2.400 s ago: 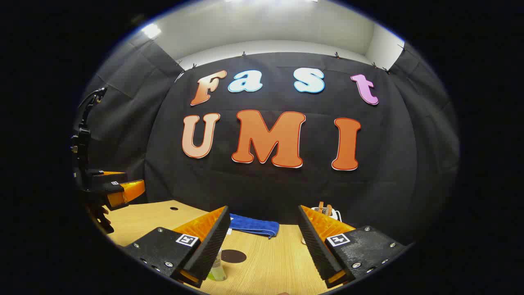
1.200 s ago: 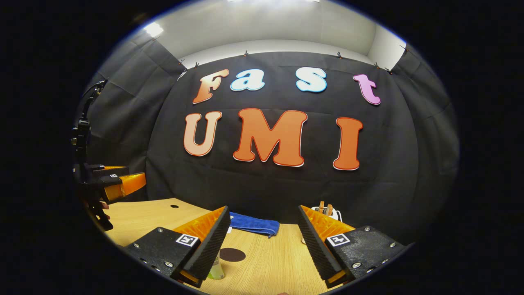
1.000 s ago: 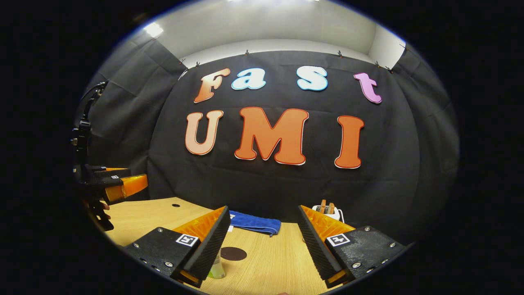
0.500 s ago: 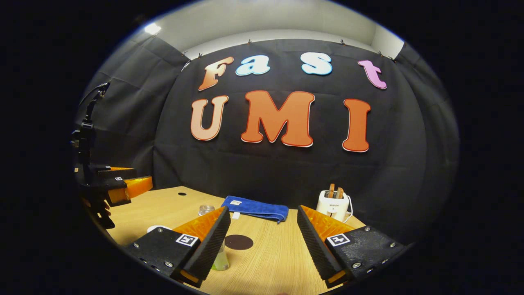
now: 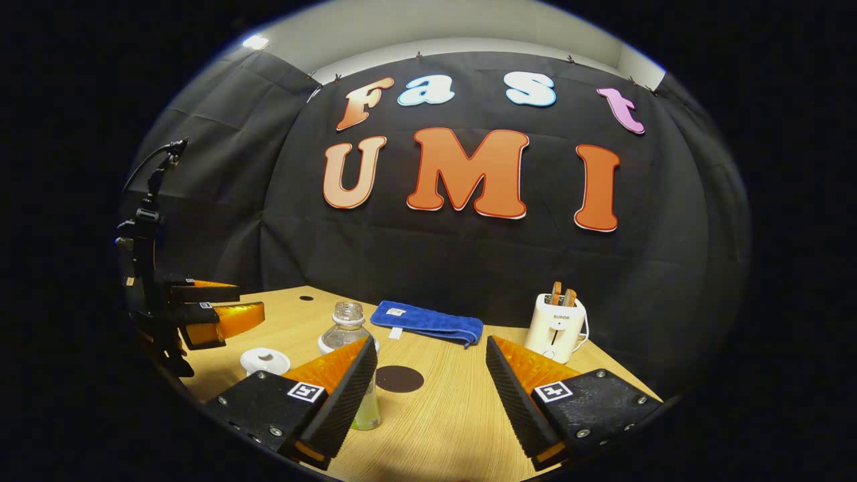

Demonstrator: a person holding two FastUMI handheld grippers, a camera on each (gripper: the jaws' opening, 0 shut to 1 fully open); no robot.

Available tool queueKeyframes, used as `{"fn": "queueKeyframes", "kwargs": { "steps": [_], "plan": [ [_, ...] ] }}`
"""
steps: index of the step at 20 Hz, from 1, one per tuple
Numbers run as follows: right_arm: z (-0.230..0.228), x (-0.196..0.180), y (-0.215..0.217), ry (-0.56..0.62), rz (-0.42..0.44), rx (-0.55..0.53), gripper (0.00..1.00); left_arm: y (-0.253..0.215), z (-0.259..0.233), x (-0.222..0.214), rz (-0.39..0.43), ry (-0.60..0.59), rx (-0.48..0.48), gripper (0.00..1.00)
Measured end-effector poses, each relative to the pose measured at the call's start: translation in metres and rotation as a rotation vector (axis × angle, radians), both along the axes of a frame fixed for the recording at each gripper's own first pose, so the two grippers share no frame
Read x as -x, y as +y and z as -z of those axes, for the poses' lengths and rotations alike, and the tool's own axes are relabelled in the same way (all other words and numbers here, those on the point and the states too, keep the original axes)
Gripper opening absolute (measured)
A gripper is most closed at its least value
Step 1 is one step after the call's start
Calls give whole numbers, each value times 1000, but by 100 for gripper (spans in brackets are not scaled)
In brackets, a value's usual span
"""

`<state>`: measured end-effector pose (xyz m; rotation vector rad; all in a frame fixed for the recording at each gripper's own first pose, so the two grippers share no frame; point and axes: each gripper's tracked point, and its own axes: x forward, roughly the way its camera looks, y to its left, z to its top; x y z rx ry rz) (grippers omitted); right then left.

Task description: Open the teacup lid with one hand, grasp the water bottle and pour water into the teacup with the other hand; after pouring, place the water bottle on the coaster and then close the teacup lid.

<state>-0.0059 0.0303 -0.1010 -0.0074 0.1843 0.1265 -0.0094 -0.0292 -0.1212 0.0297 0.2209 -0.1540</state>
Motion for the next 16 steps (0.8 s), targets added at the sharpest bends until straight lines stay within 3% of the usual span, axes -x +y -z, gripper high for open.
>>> {"fn": "queueKeyframes", "kwargs": {
  "steps": [6,10,13,14,16],
  "plan": [
    [14,1,-1,27,-5,2,98,-14,41,2,49,74,-22,89],
    [23,-2,-3,46,-1,-1,98,-12,63,-1,40,126,-37,88],
    [29,0,-6,61,2,-2,98,-12,69,-1,43,145,-40,78],
    [30,0,-7,63,3,-2,98,-12,72,-2,46,150,-47,80],
    [33,0,-8,68,4,-6,98,-13,79,-4,43,160,-58,71]
  ]
}}
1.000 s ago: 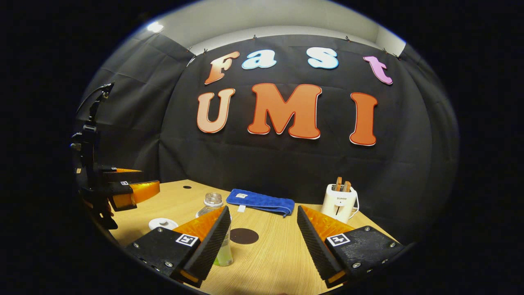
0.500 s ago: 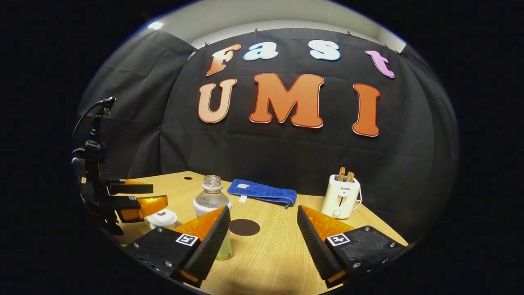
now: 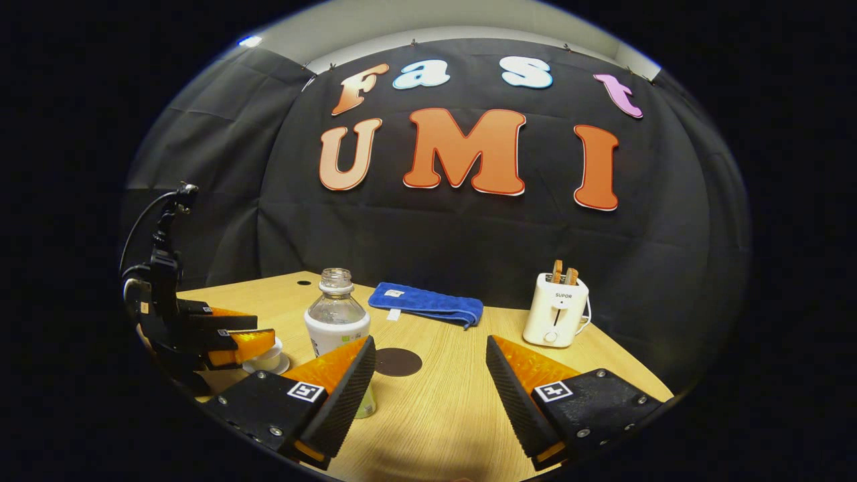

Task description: Open the teacup lid with one hand, grasp the water bottle and pour water into the teacup with the other hand; after pouring, place the water bottle on the coaster and then close the teacup lid.

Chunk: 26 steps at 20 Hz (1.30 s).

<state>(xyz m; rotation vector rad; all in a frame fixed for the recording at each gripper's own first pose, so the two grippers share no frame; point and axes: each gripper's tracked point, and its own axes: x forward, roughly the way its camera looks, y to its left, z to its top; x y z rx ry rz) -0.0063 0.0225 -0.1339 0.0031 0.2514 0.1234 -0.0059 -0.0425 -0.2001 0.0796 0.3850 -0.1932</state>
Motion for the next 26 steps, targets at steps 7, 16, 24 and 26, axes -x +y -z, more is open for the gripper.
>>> {"fn": "queueKeyframes", "kwargs": {
  "steps": [7,16,24,26],
  "plan": [
    [5,0,0,8,-5,6,98,1,4,-2,-20,6,-10,41],
    [11,1,8,24,-28,11,98,4,0,-2,-34,-10,0,29],
    [33,7,35,72,-91,18,96,19,-25,-4,-86,-75,47,29],
    [37,9,44,84,-118,0,96,28,-29,-5,-102,-85,33,29]
  ]
}}
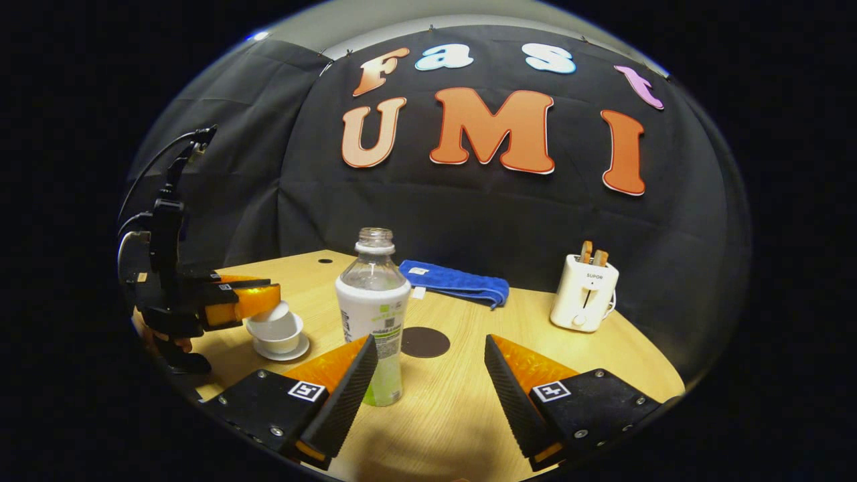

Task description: Open the teacup lid with one hand, grasp the water bottle and pour water into the teacup with the other hand; after pouring, place the water bottle on the coaster and then close the teacup lid.

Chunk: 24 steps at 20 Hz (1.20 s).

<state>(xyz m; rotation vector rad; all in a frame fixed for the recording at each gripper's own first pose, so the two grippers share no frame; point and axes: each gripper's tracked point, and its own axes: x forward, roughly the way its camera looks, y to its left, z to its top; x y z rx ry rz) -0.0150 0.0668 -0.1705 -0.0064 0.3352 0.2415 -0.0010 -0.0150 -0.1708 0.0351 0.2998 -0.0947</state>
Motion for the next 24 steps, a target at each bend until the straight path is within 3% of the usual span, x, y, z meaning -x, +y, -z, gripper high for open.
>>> {"fn": "queueKeyframes", "kwargs": {
  "steps": [5,9,17,21,24],
  "plan": [
    [17,-2,31,59,-56,-105,97,21,-14,2,-43,-34,-7,29],
    [32,-14,43,87,-59,-108,95,39,-14,5,-74,-40,-24,29],
    [48,-24,62,157,-70,-155,72,74,-2,13,-137,-19,-22,28],
    [42,-26,62,153,-72,-105,60,85,3,16,-153,-9,-14,29],
    [33,-32,57,117,-67,-18,64,93,4,17,-162,-12,-19,29]
  ]
}}
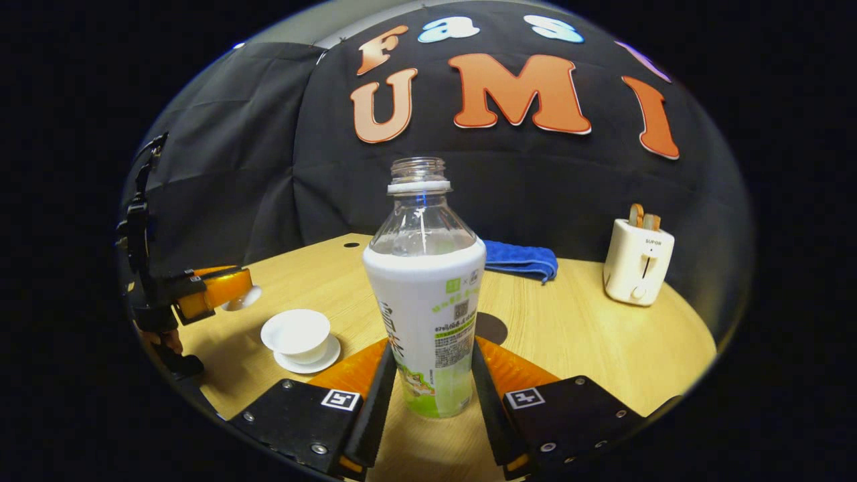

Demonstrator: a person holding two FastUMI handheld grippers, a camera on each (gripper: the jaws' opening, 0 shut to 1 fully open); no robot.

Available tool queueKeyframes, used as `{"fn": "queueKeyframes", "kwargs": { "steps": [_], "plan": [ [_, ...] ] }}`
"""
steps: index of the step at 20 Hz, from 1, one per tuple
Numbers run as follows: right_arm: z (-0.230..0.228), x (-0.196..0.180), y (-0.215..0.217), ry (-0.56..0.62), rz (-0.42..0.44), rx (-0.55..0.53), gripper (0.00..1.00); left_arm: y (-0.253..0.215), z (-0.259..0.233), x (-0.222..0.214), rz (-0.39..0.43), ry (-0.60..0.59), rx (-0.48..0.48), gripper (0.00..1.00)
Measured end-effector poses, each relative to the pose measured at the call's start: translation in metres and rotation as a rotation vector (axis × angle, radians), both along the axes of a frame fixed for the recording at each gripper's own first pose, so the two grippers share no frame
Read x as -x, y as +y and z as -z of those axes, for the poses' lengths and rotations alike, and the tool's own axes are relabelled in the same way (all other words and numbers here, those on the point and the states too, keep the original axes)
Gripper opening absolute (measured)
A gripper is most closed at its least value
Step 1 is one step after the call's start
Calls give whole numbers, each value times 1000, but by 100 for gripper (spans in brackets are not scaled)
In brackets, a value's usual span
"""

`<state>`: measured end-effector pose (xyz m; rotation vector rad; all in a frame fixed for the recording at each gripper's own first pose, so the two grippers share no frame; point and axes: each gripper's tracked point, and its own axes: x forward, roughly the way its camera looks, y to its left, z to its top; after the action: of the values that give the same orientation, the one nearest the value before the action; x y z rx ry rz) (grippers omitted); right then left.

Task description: Open the teacup lid with one hand, grasp the water bottle and pour water into the teacup with the other hand; after pouring, place the water bottle on the coaster and then close the teacup lid.

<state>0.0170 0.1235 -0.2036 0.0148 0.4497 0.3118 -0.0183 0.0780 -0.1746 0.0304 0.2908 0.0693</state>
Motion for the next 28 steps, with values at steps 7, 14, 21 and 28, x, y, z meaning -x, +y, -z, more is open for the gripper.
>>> {"fn": "queueKeyframes", "kwargs": {
  "steps": [7,14,21,28],
  "plan": [
    [-13,-8,-8,-91,-34,310,64,21,3,7,-30,6,-26,29],
    [-11,-13,0,-129,-112,488,64,34,8,9,-38,9,-42,28],
    [-13,-21,-1,-188,-134,693,64,50,9,14,-60,7,-65,29],
    [-31,-20,12,-303,-205,937,64,60,12,17,-66,8,-60,29]
  ]
}}
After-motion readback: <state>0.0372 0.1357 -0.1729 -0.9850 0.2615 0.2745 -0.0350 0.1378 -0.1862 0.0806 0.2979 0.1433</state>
